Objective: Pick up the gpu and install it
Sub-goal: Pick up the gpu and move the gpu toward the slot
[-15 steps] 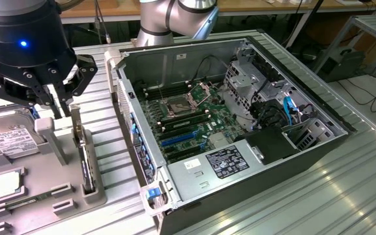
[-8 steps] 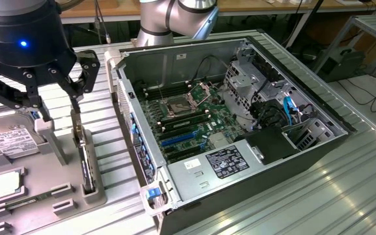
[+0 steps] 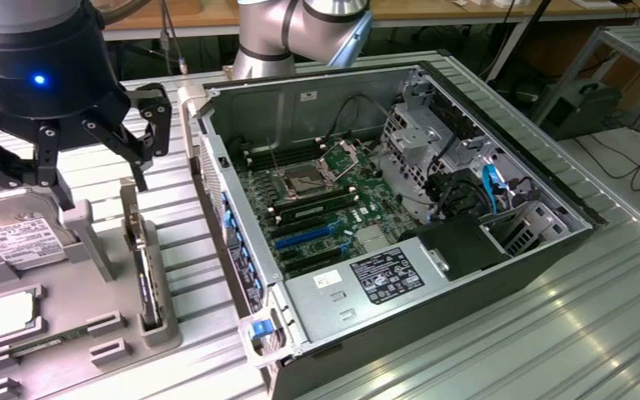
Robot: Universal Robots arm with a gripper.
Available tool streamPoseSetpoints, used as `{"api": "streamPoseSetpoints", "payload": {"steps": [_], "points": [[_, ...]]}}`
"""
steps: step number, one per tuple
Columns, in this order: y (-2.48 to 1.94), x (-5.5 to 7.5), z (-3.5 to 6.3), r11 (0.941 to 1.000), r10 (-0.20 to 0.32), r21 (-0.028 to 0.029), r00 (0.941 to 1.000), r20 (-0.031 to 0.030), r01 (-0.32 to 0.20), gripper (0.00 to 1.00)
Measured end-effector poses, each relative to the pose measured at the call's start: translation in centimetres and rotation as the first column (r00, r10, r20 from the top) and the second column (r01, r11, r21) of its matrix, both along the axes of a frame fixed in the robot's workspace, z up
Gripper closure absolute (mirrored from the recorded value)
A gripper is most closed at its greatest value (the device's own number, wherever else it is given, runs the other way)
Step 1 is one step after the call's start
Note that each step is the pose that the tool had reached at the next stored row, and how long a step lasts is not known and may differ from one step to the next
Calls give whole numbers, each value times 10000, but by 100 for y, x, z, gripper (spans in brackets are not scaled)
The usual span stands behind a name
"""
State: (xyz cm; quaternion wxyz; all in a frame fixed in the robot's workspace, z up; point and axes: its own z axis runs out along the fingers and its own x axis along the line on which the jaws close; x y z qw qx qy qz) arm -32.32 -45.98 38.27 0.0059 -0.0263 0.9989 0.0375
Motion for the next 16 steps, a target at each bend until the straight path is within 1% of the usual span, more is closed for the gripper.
{"api": "streamPoseSetpoints", "payload": {"steps": [11, 16], "points": [[1, 0, -118, 10000, -1, 0, 10000, -8, 1, 34], [0, 0, -152, 10000, 0, -8, 10000, -9, 0, 34]]}}
